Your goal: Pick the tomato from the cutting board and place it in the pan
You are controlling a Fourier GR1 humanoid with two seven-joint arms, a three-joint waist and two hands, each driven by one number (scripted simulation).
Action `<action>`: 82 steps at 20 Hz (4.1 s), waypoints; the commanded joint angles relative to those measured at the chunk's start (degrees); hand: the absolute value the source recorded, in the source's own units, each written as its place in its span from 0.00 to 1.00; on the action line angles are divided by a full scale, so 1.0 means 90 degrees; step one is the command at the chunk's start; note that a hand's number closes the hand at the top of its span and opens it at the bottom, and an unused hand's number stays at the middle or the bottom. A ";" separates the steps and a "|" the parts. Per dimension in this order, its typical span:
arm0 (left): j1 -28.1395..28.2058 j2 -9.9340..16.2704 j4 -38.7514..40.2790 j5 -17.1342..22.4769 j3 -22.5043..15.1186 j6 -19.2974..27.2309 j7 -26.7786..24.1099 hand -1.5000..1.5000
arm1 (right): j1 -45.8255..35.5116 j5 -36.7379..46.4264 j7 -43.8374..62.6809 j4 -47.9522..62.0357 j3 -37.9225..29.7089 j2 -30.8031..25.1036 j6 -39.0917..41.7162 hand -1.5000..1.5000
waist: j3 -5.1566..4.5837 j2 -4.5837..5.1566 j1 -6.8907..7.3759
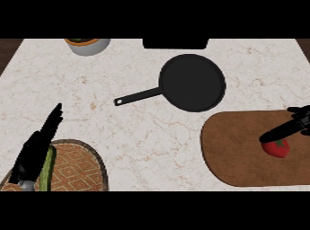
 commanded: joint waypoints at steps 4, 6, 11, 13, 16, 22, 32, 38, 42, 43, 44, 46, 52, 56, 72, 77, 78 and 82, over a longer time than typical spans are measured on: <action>-0.0042 -0.0263 0.0146 -0.0178 0.0028 0.0027 -0.0098 0.50 | 0.0160 0.0311 0.0830 0.0169 0.0234 0.0515 -0.0189 0.00 | 0.0000 -0.0008 -0.0057; 0.0428 -0.0035 -0.0467 -0.0187 0.0113 0.0007 0.0055 0.50 | 0.0008 0.0062 0.0997 0.0198 -0.0091 0.0159 0.0161 0.00 | 0.0002 -0.0022 -0.0018; 0.0290 -0.0218 -0.0117 -0.0107 0.0285 -0.0192 -0.0169 0.50 | 0.0184 0.0474 0.0768 0.0353 0.0012 0.0605 -0.0128 0.00 | 0.0000 -0.0016 -0.0057; 0.0231 -0.0279 -0.0039 -0.0300 0.0152 -0.0181 -0.0192 0.50 | 0.0049 0.0611 0.0758 0.0606 0.0073 0.0889 -0.0252 0.00 | 0.0001 -0.0006 -0.0041; 0.0288 -0.0151 0.0046 -0.0131 0.0487 -0.0374 -0.0245 0.50 | 0.0329 0.0706 0.0570 0.0520 0.0065 0.0942 -0.0137 0.00 | 0.0000 -0.0012 -0.0062; 0.0213 -0.0446 -0.0039 -0.0509 0.0333 -0.0184 0.0009 0.50 | 0.0504 0.0850 0.0199 0.0500 -0.0505 0.0842 -0.0194 1.00 | 0.0001 -0.0020 -0.0098; 0.0243 -0.0504 0.0093 -0.0398 0.0536 -0.0438 -0.0079 0.50 | 0.0824 0.1861 0.0712 -0.0164 -0.0165 0.1695 -0.1545 1.00 | -0.0011 -0.0045 -0.0135; 0.0306 -0.0446 -0.0062 -0.0436 0.0583 -0.0349 0.0043 0.50 | 0.1492 0.3655 0.1159 -0.0171 0.0806 0.2305 -0.2822 1.00 | -0.0050 -0.0109 -0.0259; 0.0421 -0.0429 -0.0002 -0.0499 0.0535 -0.0371 -0.0058 0.50 | 0.1288 0.4993 0.1432 -0.0062 0.0768 0.1730 -0.3023 1.00 | -0.0084 -0.0143 -0.0327; 0.0417 -0.0417 -0.0109 -0.0461 0.0576 -0.0346 0.0116 0.50 | 0.1170 0.5317 0.1468 -0.0252 0.0740 0.1535 -0.2982 1.00 | -0.0086 -0.0192 -0.0349; 0.0416 -0.0388 -0.0127 -0.0469 0.0611 -0.0337 0.0107 0.50 | 0.1148 0.5722 0.1419 -0.0354 0.0801 0.1366 -0.2977 1.00 | -0.0088 -0.0209 -0.0379; 0.0360 -0.0452 -0.0137 -0.0466 0.0567 -0.0333 0.0091 0.50 | 0.0756 0.6526 0.1472 -0.0266 0.0885 0.1189 -0.2800 1.00 | -0.0104 -0.0205 -0.0290; 0.0492 -0.0471 -0.0151 -0.0522 0.0487 -0.0349 0.0135 0.50 | -0.0064 0.8325 0.1971 -0.0777 0.0774 0.1306 -0.2077 1.00 | -0.0067 -0.0198 -0.0255; 0.0316 -0.0432 -0.0194 -0.0557 0.0539 -0.0363 0.0127 0.50 | -0.0629 0.9090 0.1982 -0.0880 0.0190 0.1943 -0.1463 1.00 | -0.0033 -0.0126 -0.0237; -0.0100 -0.0427 -0.0071 -0.0438 0.0606 -0.0763 0.0166 0.50 | -0.2720 0.9316 0.0124 0.2945 -0.2187 0.4344 -0.2616 1.00 | 0.0010 0.0094 0.0198; -0.0408 -0.0567 -0.0032 -0.0631 0.0475 -0.0675 0.0140 0.50 | -0.3384 0.9001 -0.0550 0.4676 -0.2845 0.4512 -0.2733 1.00 | 0.0015 0.0187 0.0366; -0.0266 -0.0726 0.0053 -0.0702 0.0334 -0.0616 0.0019 0.50 | -0.3536 0.8724 -0.0983 0.4914 -0.3053 0.4305 -0.2513 1.00 | 0.0014 0.0174 0.0340; -0.0177 -0.0657 -0.0147 -0.0613 0.0408 -0.0675 0.0047 0.50 | -0.3206 0.7844 -0.1689 0.5041 -0.3754 0.4604 -0.3122 1.00 | 0.0038 0.0215 0.0430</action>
